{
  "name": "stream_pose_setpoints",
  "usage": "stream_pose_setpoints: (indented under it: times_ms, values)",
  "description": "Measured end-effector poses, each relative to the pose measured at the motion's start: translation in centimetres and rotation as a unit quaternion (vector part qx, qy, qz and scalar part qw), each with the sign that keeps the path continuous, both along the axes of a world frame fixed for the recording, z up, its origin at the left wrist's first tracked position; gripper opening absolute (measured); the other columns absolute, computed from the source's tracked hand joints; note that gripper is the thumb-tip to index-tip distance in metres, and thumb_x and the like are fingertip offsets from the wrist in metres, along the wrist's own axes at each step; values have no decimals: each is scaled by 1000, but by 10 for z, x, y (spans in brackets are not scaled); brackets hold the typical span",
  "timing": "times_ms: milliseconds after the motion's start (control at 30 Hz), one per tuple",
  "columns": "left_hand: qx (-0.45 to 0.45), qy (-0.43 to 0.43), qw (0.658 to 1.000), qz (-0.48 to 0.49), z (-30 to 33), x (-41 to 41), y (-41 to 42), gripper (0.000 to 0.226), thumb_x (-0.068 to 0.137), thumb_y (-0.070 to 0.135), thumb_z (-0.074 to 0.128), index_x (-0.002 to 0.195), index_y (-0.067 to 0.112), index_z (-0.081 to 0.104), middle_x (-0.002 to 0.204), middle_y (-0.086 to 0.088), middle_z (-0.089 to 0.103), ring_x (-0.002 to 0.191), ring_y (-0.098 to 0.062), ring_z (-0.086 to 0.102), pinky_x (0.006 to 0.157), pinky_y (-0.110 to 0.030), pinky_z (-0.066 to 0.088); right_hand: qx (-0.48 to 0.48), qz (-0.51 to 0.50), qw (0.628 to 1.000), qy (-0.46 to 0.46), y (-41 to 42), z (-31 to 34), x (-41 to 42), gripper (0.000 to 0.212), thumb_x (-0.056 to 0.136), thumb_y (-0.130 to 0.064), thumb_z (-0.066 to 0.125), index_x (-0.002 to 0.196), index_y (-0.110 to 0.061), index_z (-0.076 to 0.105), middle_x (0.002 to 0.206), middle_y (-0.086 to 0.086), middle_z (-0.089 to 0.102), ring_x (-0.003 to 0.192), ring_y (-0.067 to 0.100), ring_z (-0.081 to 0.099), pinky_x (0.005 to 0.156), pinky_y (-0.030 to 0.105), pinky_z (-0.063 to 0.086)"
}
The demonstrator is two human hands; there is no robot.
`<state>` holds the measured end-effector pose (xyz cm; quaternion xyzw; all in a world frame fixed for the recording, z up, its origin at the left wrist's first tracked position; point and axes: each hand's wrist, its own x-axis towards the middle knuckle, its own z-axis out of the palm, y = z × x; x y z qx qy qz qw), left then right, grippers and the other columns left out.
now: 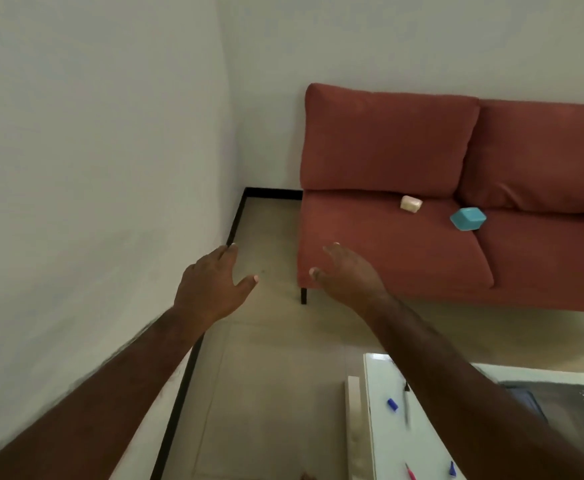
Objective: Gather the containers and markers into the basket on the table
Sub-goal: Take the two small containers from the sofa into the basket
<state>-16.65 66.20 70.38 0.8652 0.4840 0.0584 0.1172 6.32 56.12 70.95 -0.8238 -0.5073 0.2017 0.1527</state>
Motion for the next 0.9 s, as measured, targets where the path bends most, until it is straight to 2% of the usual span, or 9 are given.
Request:
stream_pose_setpoints:
  times_ms: [167, 367, 500, 600, 667, 767, 900]
  values:
    - [8, -19, 998, -68, 4, 64, 76, 78, 90, 60, 50, 151, 14, 31, 157, -9, 33, 142, -27, 37, 111, -46, 36, -7, -48, 999, -5, 40, 10, 39, 63, 92, -43, 57, 147, -18, 39, 153, 10, 39, 140, 27, 37, 112, 35, 30]
    - [-8, -36, 988, -152, 10, 141, 172, 81, 90, 64, 46, 154, 18, 24, 161, -9, 25, 146, -26, 29, 115, -46, 31, -8, -168, 986, -2, 87, 21, 79, 60, 91, -42, 60, 138, -9, 45, 142, 10, 50, 131, 28, 46, 106, 38, 38]
    - [-4, -26, 975, -221, 13, 190, 216, 87, 85, 70, 40, 153, 19, 24, 160, -8, 27, 146, -25, 29, 115, -45, 31, 5, -244, 970, 1, 107, 25, 100, 53, 89, -44, 61, 130, -12, 49, 131, 6, 55, 123, 26, 52, 97, 36, 42]
    - [-6, -29, 964, -264, 16, 229, 232, 81, 91, 63, 46, 155, 19, 22, 161, -7, 24, 147, -23, 26, 117, -44, 27, 2, -293, 956, 6, 111, 27, 115, 64, 90, -45, 61, 142, -12, 42, 144, 7, 48, 132, 24, 46, 105, 37, 39]
    - [-1, -28, 955, -296, 18, 254, 236, 79, 92, 61, 46, 155, 20, 22, 161, -6, 23, 147, -23, 26, 117, -43, 27, 2, -317, 948, -4, 111, 28, 128, 65, 91, -46, 60, 143, -12, 40, 146, 7, 47, 133, 24, 45, 106, 38, 39]
    - [9, -33, 944, -327, 17, 287, 244, 79, 91, 62, 46, 154, 20, 24, 160, -6, 26, 146, -22, 29, 114, -43, 29, 1, -341, 940, -14, 115, 26, 151, 69, 91, -49, 59, 147, -16, 38, 154, 5, 39, 139, 23, 39, 110, 37, 35]
    - [6, -21, 942, -336, 6, 330, 264, 82, 88, 67, 42, 153, 20, 26, 160, -6, 28, 145, -22, 31, 113, -43, 31, 5, -360, 933, -15, 132, 14, 193, 69, 91, -50, 59, 147, -16, 38, 154, 4, 38, 139, 22, 39, 110, 36, 35]
